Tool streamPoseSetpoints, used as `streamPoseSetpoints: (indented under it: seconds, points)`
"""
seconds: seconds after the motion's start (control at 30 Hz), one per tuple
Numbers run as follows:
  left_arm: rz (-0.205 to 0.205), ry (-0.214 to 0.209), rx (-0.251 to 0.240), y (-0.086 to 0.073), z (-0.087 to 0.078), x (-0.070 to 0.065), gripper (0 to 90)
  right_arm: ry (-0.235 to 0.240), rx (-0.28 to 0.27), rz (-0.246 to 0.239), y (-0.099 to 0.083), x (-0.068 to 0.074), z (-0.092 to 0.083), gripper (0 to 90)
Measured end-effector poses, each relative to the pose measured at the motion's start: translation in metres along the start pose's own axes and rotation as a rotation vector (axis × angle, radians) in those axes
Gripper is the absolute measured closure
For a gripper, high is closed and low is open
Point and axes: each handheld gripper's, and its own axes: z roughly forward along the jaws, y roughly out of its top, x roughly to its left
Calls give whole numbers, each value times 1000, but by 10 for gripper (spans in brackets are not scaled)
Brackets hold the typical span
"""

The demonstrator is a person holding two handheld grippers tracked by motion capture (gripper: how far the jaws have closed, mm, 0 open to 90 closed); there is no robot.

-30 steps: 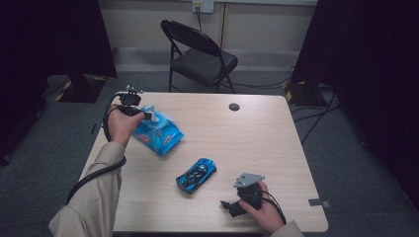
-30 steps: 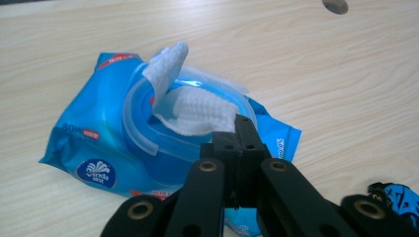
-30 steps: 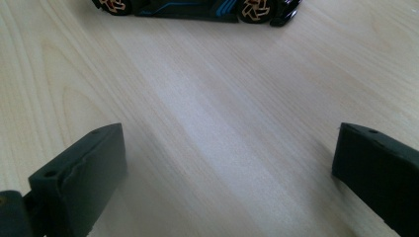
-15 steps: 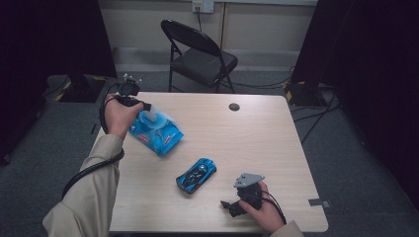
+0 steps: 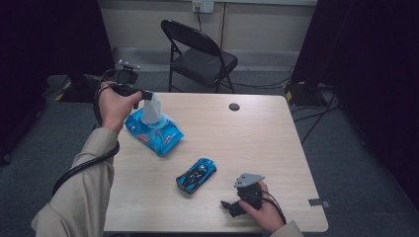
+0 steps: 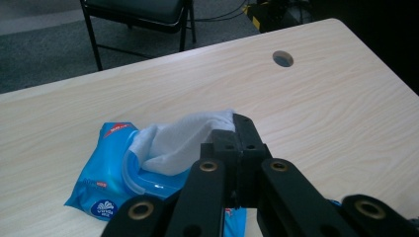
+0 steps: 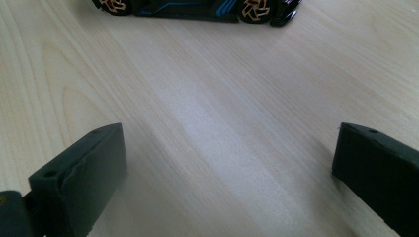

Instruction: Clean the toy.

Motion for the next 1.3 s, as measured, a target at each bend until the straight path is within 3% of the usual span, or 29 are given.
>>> streamPoseSetpoints:
  seconds: [0.23, 0.53, 0.87, 1.13, 1.3]
  points:
    - [36, -57, -41, 3, -18, -22, 900, 0, 0, 1, 0, 0, 0, 0]
    - [66, -129, -63, 2, -29, -45, 900, -1, 0, -2, 0, 0, 0, 0]
    - [138, -224, -34, -13, -22, -80, 900, -1, 0, -2, 0, 0, 0, 0]
    - [213, -283, -38, -13, -21, -114, 900, -3, 0, -4, 0, 0, 0, 0]
    - [223, -333, -37, -22, -14, -127, 900, -3, 0, -3, 0, 0, 0, 0]
